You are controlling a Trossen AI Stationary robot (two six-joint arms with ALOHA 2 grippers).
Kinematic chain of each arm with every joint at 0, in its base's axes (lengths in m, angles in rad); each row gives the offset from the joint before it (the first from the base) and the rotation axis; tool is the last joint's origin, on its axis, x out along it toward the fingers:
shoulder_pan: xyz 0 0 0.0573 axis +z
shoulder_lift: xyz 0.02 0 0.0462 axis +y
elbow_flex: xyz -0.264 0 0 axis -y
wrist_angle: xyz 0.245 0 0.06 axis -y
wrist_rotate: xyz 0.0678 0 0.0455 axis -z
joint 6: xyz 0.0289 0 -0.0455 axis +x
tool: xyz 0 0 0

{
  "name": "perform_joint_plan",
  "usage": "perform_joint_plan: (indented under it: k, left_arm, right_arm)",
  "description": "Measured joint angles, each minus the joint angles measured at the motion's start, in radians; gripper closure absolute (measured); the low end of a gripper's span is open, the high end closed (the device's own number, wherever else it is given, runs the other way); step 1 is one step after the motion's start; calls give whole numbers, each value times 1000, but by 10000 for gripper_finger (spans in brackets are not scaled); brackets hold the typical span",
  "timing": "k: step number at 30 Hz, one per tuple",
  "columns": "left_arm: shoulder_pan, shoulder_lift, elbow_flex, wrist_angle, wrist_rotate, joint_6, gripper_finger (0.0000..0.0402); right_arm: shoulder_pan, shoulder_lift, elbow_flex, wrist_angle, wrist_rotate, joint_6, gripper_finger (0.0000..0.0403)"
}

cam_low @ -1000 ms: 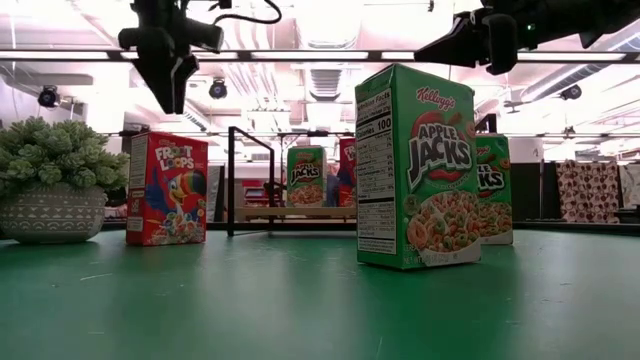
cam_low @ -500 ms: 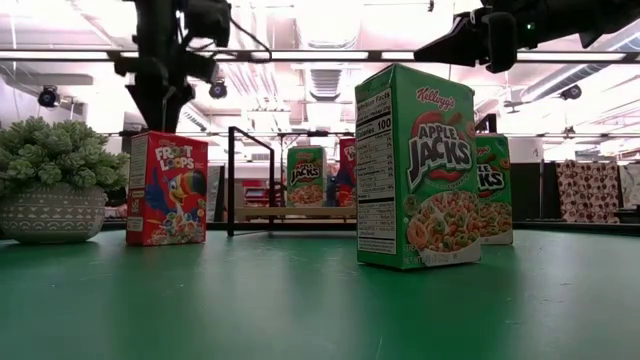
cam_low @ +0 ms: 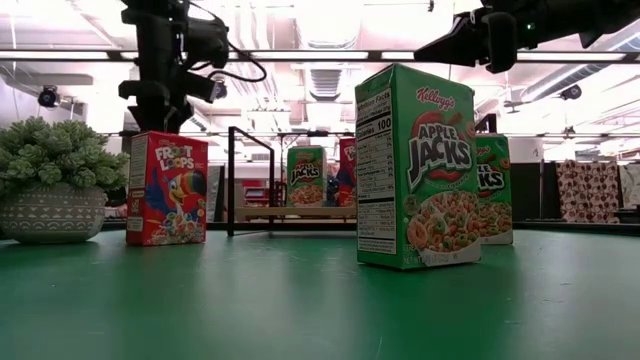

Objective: Stack cereal on shelf
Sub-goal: Put the top orange cereal box on the shelf aligned with the other orange cereal box

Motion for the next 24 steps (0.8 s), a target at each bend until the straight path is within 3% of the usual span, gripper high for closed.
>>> perform_joint_plan:
  k: [9, 24]
  left_arm:
    - [13, 0, -40, 24, 5, 3, 153]
    - [13, 0, -42, 29, 5, 3, 207]
  right_arm:
    - [0, 0, 0, 0, 0, -1, 390]
    - [0, 0, 0, 0, 0, -1, 390]
